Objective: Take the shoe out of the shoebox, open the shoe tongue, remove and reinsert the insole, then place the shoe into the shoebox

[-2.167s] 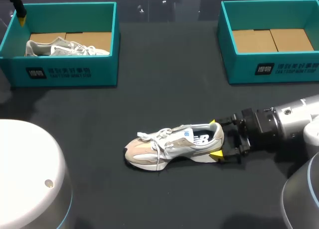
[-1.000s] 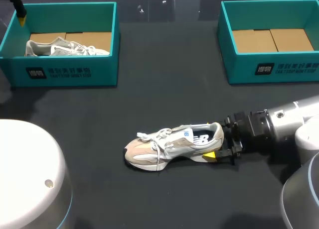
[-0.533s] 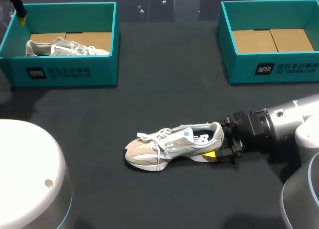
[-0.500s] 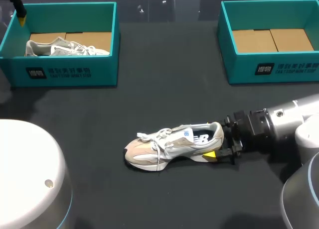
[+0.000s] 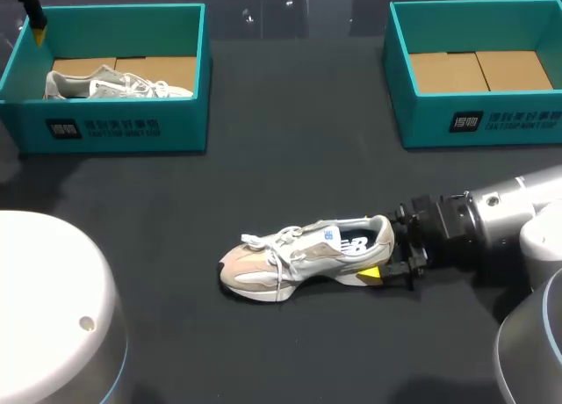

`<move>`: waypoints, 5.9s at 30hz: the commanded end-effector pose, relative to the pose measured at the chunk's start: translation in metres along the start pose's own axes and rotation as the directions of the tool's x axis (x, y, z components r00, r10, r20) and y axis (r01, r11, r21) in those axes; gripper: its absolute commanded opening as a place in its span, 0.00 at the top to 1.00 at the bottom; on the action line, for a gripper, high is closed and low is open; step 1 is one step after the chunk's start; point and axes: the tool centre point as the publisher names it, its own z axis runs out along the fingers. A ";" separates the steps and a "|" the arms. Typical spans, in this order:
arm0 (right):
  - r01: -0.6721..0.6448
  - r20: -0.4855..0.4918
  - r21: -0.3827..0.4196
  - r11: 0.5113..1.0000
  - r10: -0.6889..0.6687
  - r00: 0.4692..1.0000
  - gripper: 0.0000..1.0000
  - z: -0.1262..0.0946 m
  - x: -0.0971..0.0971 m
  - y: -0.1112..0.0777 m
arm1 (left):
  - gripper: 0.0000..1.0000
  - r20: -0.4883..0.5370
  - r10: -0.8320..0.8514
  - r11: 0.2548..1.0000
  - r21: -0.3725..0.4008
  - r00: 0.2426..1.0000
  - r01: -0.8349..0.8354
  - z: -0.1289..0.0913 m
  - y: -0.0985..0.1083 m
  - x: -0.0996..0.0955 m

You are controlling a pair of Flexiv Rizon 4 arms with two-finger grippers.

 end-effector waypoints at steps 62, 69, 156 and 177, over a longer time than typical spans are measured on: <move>0.000 0.000 0.003 1.000 0.000 1.000 1.00 0.002 -0.001 -0.001 | 0.00 -0.061 -0.924 0.374 0.051 0.377 0.926 -0.026 -0.186 -0.161; 0.000 0.000 0.003 1.000 0.000 1.000 1.00 0.002 -0.001 -0.001 | 0.00 -0.066 -0.951 0.301 0.045 0.303 0.953 -0.026 -0.224 -0.177; 0.000 0.000 0.003 1.000 0.000 1.000 1.00 0.002 -0.001 -0.001 | 0.00 0.081 -0.036 -0.984 -0.179 -0.996 0.021 0.052 -0.373 -0.455; 0.000 0.000 0.003 1.000 0.000 1.000 1.00 0.002 -0.001 -0.001 | 0.00 0.168 0.048 -0.990 -0.122 -0.985 -0.069 0.080 -0.376 -0.496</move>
